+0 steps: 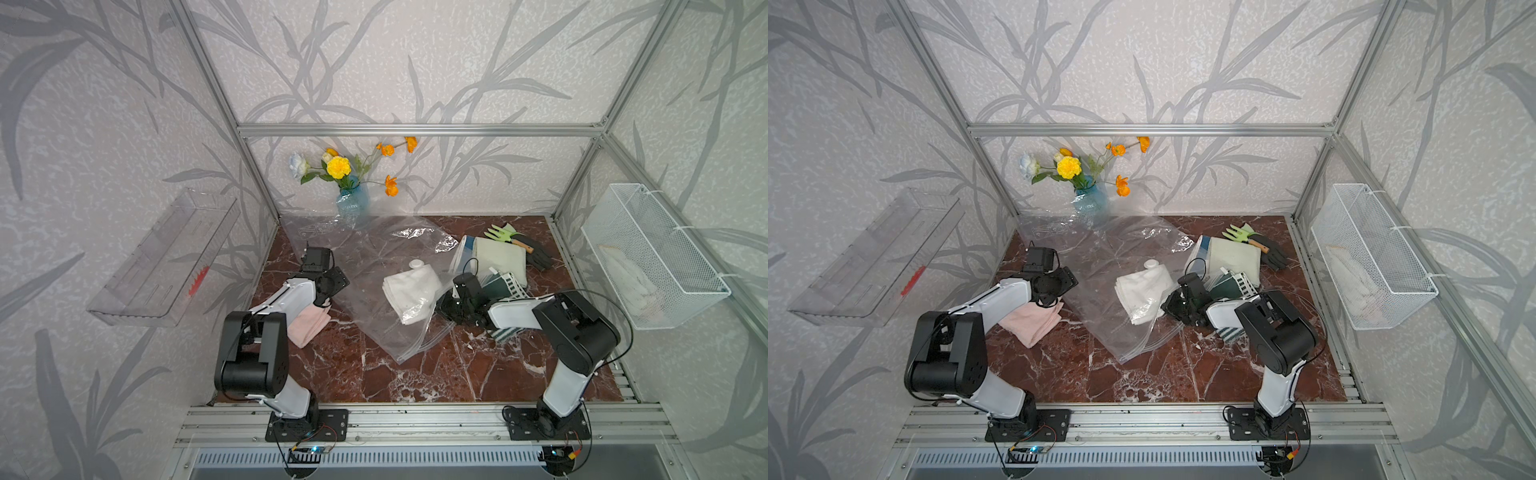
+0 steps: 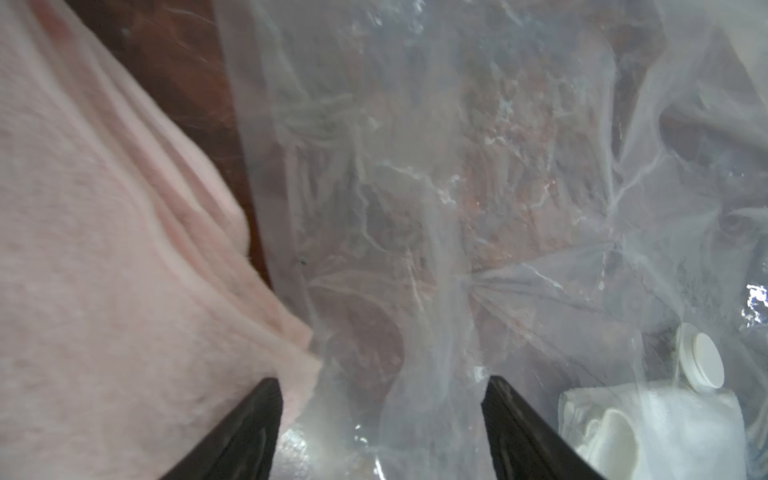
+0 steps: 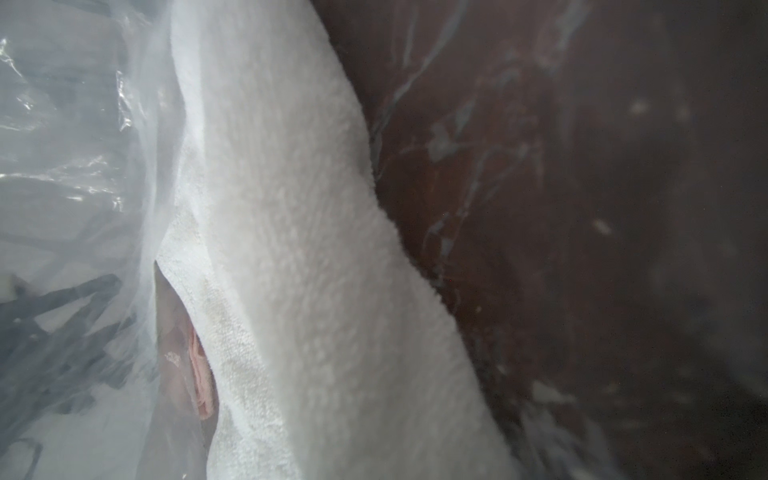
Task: Place the folded towel into the vacuum bag
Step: Place the towel in the vacuum bag.
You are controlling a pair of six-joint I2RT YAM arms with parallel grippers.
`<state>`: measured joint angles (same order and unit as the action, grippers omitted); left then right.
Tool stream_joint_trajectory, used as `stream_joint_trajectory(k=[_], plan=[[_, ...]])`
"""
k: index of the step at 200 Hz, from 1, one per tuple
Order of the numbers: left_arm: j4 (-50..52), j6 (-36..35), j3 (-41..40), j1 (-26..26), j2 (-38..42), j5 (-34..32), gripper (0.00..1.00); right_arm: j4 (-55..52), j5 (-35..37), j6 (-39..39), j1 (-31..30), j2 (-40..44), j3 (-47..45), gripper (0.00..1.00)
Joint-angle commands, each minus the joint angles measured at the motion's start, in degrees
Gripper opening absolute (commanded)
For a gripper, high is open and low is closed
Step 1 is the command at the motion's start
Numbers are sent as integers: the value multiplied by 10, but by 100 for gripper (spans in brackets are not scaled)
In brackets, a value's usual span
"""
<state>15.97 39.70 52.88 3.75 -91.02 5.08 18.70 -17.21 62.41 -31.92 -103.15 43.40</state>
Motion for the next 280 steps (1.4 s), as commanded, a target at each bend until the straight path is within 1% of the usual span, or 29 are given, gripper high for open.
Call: stream_joint_trajectory(k=[1, 21, 41, 64, 85, 103, 112, 129, 161, 178, 196, 211, 227, 239, 252, 280], plan=[[-26, 14, 9, 19, -30, 15, 74, -42, 7, -7, 6, -9, -19, 6], [-60, 14, 17, 22, -63, 28, 69, -42, 7, -6, 5, -5, -26, 4], [-71, -8, 51, 32, -105, 55, 65, -42, 7, -8, 6, 1, -41, 2], [-70, -47, 107, 62, -166, 99, 64, -42, 13, -5, 5, 16, -70, 0], [-71, -66, 148, 77, -218, 128, 65, -40, 14, -2, 6, 36, -103, 0], [-70, -79, 174, 82, -245, 151, 64, -38, 19, -8, 5, 50, -123, 0], [-68, -83, 183, 82, -250, 160, 65, -39, 23, -19, 2, 75, -125, 0], [-44, -102, 200, 81, -252, 158, 65, -37, 27, -43, -14, 82, -107, 0], [-13, -127, 213, 75, -262, 156, 66, -36, 37, -56, -82, 57, -27, 0], [-16, -131, 211, 74, -270, 163, 67, -7, 40, -37, -105, 19, 2, 0], [-15, -128, 212, 74, -278, 167, 68, 31, 40, -7, -114, -14, 23, 0], [-6, -126, 210, 71, -269, 165, 71, 30, 55, 14, -108, -40, 31, 0], [10, -117, 198, 62, -237, 163, 74, 35, 57, 26, -92, -61, 25, 0], [41, -118, 190, 58, -204, 149, 76, 46, 59, 22, -83, -67, 16, 0], [84, -123, 183, 55, -168, 131, 78, 34, 60, 7, -79, -64, 18, 0], [154, -116, 141, 60, -79, 117, 78, 56, 54, 0, -77, -62, 11, 1]])
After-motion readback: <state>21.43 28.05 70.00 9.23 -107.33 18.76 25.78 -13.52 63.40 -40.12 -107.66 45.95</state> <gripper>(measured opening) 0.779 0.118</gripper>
